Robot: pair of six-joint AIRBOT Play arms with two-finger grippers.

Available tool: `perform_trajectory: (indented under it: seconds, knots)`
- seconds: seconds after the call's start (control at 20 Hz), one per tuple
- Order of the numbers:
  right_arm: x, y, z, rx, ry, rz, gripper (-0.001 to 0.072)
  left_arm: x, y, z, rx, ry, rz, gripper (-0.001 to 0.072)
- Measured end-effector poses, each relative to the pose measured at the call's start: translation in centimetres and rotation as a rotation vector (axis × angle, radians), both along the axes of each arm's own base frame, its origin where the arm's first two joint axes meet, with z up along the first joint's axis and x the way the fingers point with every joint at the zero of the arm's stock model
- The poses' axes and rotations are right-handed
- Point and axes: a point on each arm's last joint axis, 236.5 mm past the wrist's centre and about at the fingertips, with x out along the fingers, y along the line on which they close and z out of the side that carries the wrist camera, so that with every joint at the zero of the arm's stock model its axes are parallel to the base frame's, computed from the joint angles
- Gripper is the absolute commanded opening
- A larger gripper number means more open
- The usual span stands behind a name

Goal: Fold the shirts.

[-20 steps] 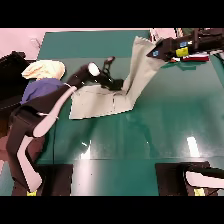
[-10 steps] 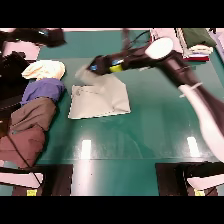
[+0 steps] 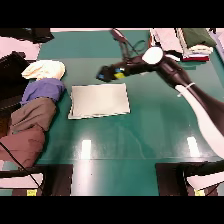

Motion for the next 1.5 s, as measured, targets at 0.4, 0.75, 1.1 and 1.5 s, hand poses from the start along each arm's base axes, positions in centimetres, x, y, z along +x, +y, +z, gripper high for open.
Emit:
perform_trajectory:
  seconds: [0.4, 0.75, 1.1, 1.5]
  knots:
    - [-0.1, -13.1, -15.2, -0.078, 0.487, -0.285, 0.0548, -0.3, -3.6, -1.4, 0.010, 0.020, -0.083, 0.0025]
    - [1.2, -5.6, -18.7, 0.022, 0.575, -0.211, 0.0132, -0.5, -4.5, -2.6, 0.003, 0.062, -0.110, 0.0024]
    - [4.4, -3.8, -15.6, 0.056, 0.443, -0.185, 0.0017, -1.6, -7.5, -2.5, -0.017, 0.067, -0.179, 0.0024]
    - [6.9, -26.5, -7.8, -0.043, 0.232, -0.552, 0.0016, -3.7, -12.1, -2.6, 0.011, 0.056, -0.292, 0.0024]
